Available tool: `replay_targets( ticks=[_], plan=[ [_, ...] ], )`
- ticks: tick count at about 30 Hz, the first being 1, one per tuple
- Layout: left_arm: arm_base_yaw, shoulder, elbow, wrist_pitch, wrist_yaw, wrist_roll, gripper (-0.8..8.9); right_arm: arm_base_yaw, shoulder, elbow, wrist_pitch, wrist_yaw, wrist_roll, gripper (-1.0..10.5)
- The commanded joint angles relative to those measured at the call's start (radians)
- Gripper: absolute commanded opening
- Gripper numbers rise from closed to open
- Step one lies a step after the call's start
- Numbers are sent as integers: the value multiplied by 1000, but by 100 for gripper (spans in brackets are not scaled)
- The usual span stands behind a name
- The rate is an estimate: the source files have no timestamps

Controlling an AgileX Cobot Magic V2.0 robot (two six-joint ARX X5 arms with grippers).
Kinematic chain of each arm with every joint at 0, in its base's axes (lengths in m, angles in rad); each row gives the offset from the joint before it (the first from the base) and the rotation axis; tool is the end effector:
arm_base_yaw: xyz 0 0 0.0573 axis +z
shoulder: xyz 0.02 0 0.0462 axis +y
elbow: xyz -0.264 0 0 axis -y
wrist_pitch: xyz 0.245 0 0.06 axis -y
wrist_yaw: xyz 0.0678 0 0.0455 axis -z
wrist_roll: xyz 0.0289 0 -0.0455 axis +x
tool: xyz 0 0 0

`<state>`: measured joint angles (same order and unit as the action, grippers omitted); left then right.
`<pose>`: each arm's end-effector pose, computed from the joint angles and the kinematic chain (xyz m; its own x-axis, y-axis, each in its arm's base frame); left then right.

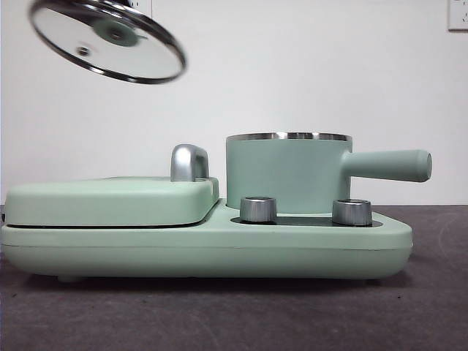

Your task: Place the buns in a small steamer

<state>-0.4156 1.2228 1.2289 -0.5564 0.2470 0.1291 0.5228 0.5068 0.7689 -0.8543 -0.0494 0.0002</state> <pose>0.2316 -0.1099 0.3631 0.6574 -0.5574 -0.5071 0.6389 0.7691 -0.0171 0.0777 0.0464 0.2991 0.6934 0.4566 -0.5575 -0.5341 0.8450 0.0277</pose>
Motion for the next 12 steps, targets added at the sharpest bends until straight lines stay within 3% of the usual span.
replay_targets(
  ticks=[1, 12],
  plan=[
    [-56, 51, 17, 90, 13, -31, 16, 5, -19, 2, 6, 6, 23, 396],
    [-238, 309, 17, 505, 12, -97, 15, 5, -39, 2, 6, 5, 26, 396]
  ],
)
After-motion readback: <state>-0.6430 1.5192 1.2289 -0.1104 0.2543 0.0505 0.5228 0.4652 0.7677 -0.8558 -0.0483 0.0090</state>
